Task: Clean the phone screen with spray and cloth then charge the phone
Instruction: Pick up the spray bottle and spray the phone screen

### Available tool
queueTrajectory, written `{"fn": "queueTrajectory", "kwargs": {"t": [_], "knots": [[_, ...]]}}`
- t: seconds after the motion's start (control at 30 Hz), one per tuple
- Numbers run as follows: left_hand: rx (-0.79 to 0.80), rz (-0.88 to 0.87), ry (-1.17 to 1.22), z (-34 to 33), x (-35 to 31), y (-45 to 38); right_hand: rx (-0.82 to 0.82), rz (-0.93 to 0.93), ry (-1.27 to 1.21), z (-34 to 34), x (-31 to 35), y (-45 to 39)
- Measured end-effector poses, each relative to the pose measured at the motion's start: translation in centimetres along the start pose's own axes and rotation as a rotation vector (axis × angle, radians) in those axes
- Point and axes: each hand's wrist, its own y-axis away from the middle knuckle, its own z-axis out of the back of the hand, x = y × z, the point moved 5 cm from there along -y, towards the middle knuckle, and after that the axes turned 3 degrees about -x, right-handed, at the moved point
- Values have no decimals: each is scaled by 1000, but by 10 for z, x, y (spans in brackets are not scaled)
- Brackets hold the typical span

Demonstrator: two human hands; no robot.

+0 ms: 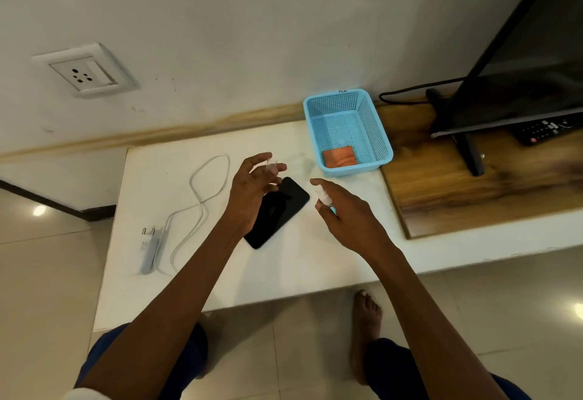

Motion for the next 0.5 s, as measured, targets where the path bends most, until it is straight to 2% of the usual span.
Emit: {"fn": "queueTrajectory", "kwargs": {"t": [0.1, 0.37, 0.5], "knots": [[49, -46, -190, -4, 2, -13, -10, -6, -6, 5, 0, 1], [-18, -299, -783, -28, 0, -64, -21, -27, -36, 9, 4, 1], [-50, -290, -1047, -29, 8, -88, -29, -35, -31, 11, 3, 0]]}}
